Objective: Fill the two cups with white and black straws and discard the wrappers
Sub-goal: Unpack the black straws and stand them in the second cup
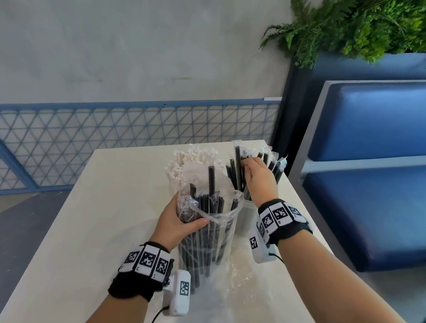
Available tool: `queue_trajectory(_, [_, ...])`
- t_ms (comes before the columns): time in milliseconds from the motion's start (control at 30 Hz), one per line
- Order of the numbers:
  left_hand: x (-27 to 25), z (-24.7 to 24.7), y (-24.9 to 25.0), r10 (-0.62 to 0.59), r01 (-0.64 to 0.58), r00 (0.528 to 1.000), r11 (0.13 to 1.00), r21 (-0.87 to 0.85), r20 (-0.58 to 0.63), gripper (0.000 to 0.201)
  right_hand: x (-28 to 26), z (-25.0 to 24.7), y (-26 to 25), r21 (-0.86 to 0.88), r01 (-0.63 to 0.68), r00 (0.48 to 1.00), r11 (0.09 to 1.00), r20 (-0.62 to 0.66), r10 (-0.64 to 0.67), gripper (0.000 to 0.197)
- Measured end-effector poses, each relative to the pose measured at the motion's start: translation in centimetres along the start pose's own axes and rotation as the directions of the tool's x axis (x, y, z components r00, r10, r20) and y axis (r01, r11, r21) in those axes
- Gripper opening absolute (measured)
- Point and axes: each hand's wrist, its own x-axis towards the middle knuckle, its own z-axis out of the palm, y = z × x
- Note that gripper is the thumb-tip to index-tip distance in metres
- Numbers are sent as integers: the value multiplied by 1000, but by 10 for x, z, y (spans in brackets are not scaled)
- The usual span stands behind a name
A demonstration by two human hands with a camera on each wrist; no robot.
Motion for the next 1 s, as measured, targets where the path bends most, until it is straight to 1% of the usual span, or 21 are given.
queue_trajectory(133, [1, 0, -1, -5, 5, 1000, 1000, -4, -1, 72, 0, 2, -3, -58, 16, 996, 998, 89, -11, 30])
queue_trajectory(167, [1, 0, -1, -6, 6, 1000, 1000, -7, -5, 73, -1, 1, -6, -82, 17, 997, 997, 73, -11, 31])
queue_trajectory(200, [0, -1, -1, -5, 5, 1000, 1000, -15, -6, 75, -4, -2, -11, -99, 24, 1000, 995, 1, -24, 33])
queue_trajectory(233, [0, -1, 0, -6, 5, 1000, 999, -31, -7, 75, -9, -5, -18, -95, 47, 992, 994, -115, -58, 35])
queue_trajectory(267, [0, -1, 0, -1, 1, 1000, 999, -52, -8, 73, -15, -10, -25, -64, 88, 967, 994, -233, -101, 34])
queue_trajectory(300, [0, -1, 1, 2, -3, 1000, 997, -74, -10, 69, -23, -14, -32, -5, 140, 942, 990, -308, -134, 31])
queue_trajectory(333, [-1, -1, 2, 8, -9, 1000, 996, -92, -10, 66, -32, -18, -39, 58, 186, 937, 981, -312, -159, 26])
queue_trajectory(400, [-2, -1, 3, 25, -27, 1000, 994, -106, -18, 66, -50, -20, -48, 111, 224, 964, 968, -171, -203, 22])
queue_trajectory(467, [-3, -1, 0, 30, -33, 999, 994, -103, -31, 63, -62, -17, -48, 48, 196, 981, 979, -3, -196, 25])
queue_trajectory(500, [-4, -1, -2, 30, -33, 999, 994, -107, -37, 61, -67, -15, -47, 18, 179, 983, 984, 46, -179, 26])
queue_trajectory(533, [-5, 0, -2, 26, -30, 999, 994, -106, -40, 60, -72, -14, -46, -7, 170, 984, 985, 54, -169, 27])
queue_trajectory(567, [-6, 0, -2, 31, -35, 999, 994, -105, -39, 59, -76, -14, -46, -10, 173, 985, 985, 22, -173, 27])
queue_trajectory(600, [-6, 1, -3, 39, -43, 998, 994, -100, -40, 58, -80, -15, -48, 17, 186, 982, 982, -42, -185, 27])
queue_trajectory(667, [-7, 3, -1, 47, -51, 998, 994, -96, -37, 59, -89, -18, -55, 121, 256, 953, 959, -200, -229, 20])
queue_trajectory(700, [-8, 3, 0, 56, -59, 998, 993, -98, -29, 59, -93, -18, -56, 143, 307, 936, 941, -223, -272, 16])
queue_trajectory(767, [-8, 3, 0, 73, -73, 997, 993, -98, 4, 58, -98, -14, -56, 55, 357, 924, 932, -166, -344, 17])
queue_trajectory(800, [-8, 3, 0, 76, -75, 997, 993, -94, 10, 57, -98, -11, -53, -32, 341, 929, 939, -141, -342, 19])
queue_trajectory(900, [-10, 3, 0, 62, -61, 998, 992, -115, 6, 53, -96, -9, -46, -289, 180, 969, 940, -115, -220, 23])
queue_trajectory(933, [-10, 4, -1, 63, -62, 998, 992, -114, 6, 53, -95, -9, -46, -327, 144, 978, 934, -96, -184, 26])
queue_trajectory(967, [-10, 4, -2, 65, -63, 998, 992, -112, 14, 53, -94, -9, -45, -317, 133, 985, 939, -66, -162, 30])
queue_trajectory(1000, [-11, 5, -3, 68, -66, 998, 991, -112, 16, 52, -92, -9, -46, -259, 128, 990, 957, -21, -138, 34])
